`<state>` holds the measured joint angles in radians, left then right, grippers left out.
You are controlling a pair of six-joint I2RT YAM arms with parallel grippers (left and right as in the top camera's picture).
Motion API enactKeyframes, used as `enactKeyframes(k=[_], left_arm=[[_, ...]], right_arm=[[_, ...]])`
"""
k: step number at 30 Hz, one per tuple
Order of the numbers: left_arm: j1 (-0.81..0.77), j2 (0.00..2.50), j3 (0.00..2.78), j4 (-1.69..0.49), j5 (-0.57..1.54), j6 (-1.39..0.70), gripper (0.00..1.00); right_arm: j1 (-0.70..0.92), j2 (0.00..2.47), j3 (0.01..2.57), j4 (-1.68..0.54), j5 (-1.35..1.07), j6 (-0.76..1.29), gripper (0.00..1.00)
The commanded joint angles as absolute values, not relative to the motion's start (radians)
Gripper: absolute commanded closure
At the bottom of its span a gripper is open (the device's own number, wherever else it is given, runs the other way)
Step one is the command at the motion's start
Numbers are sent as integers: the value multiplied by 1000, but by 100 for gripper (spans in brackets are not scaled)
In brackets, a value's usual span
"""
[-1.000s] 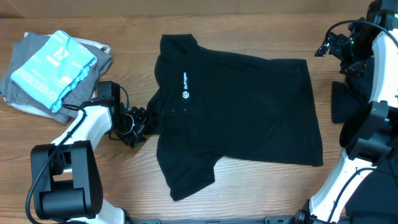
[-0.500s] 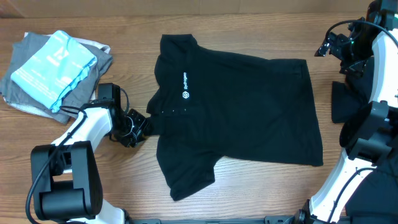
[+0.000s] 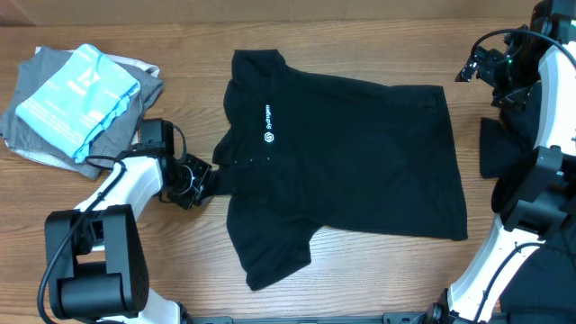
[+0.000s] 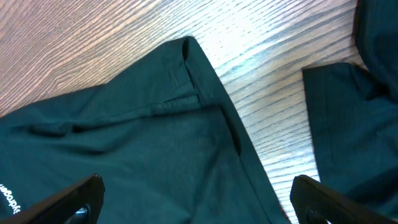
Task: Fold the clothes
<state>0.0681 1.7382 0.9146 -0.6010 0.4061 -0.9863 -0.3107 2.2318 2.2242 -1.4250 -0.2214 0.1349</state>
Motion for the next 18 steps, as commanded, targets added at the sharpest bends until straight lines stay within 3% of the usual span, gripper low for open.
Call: enactKeyframes(k=[1,6,9,18], left_arm=[[34,1752,900,-587,387,-1022,75],[-6,1752,900,-551,386,-1026,78],[-27,1752,902,-521,386,-1025,96],[-58,1737,1118,-733,263,-873,96]], right_arm=[[-308,2208,2244,-1422,-228,138,0],[-308,2208,2244,-1422,-228,138,0],[-308,2208,2244,-1422,-228,139,0],[-308,2208,2244,-1422,-228,138,0]])
